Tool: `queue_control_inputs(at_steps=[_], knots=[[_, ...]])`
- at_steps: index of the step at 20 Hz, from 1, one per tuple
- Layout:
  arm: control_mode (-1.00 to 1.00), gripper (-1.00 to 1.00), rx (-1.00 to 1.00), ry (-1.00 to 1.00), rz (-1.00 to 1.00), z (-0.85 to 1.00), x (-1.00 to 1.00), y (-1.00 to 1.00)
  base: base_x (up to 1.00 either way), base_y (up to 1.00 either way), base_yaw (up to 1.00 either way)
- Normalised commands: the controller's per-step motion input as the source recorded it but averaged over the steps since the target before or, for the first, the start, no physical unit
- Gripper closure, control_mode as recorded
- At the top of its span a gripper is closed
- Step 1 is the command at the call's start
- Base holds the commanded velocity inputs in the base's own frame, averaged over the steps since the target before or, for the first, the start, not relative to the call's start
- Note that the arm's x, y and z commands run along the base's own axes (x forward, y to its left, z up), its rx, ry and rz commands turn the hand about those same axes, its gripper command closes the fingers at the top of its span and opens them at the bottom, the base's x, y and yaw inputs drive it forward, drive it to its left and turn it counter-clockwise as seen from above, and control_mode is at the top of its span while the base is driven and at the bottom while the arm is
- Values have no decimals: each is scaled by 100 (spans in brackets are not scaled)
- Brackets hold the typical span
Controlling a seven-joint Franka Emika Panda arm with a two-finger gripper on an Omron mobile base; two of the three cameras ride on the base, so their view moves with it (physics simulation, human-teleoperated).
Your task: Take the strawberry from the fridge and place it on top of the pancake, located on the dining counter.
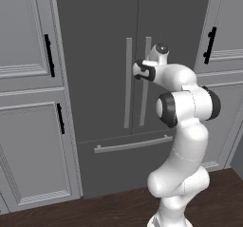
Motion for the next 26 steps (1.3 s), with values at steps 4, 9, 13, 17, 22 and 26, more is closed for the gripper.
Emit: queue_control_inputs(at_steps=[4,9,13,17,22,26], knots=[[-100,-100,0,-11,0,-11,51,0,0,0,0],[-100,-100,0,-16,0,-10,57,-2,0,0,0],[-100,-100,0,-29,0,-23,10,0,0,0,0],[-100,-100,0,-49,0,-17,-80,0,0,0,0],[-100,-100,-1,-48,0,-35,-100,19,0,0,0],[-100,-100,-3,-34,0,-39,-100,29,0,0,0]])
